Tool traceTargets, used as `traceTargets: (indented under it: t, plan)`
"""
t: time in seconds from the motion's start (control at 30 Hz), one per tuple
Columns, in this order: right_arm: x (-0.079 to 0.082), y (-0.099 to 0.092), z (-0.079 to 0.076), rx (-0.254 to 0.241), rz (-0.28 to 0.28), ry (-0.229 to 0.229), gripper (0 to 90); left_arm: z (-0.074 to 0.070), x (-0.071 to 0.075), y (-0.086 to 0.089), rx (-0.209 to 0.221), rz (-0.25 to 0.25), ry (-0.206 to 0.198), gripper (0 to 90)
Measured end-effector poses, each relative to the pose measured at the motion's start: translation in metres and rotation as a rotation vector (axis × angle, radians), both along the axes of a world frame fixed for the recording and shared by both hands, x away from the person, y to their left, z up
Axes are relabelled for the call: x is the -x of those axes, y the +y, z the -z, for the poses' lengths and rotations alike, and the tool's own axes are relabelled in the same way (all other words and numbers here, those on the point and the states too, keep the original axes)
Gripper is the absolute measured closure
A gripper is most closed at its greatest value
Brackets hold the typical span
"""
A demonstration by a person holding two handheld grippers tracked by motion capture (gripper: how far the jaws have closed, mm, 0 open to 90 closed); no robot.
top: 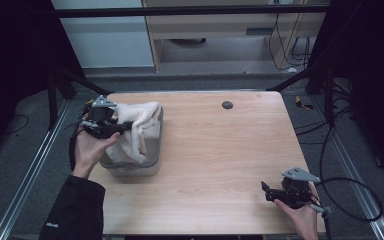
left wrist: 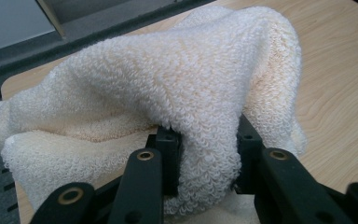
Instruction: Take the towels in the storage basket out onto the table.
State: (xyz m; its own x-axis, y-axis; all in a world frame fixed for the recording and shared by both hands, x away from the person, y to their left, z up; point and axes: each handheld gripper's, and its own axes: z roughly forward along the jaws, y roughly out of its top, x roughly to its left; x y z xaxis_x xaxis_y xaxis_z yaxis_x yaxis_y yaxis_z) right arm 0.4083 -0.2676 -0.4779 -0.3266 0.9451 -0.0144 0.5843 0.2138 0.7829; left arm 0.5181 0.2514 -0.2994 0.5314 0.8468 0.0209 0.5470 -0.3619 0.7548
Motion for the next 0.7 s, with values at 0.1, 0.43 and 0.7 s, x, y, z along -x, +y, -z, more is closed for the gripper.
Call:
traceTargets:
  t: [0.1, 0.43, 0.7]
  plan:
    - [0.000, 0.000, 0.000, -0.001, 0.000, 0.000, 8.6, -0.007, 0.002, -0.001, 0.002, 0.006, -0.007, 69.8]
    - [0.000, 0.000, -0.001, -0.002, 0.002, -0.006, 8.7, -0.032, 0.011, 0.000, 0.010, 0.024, -0.035, 69.8]
    - [0.000, -0.001, -0.001, -0.001, 0.002, -0.009, 8.8, -0.051, 0.020, 0.001, 0.020, 0.034, -0.064, 69.8]
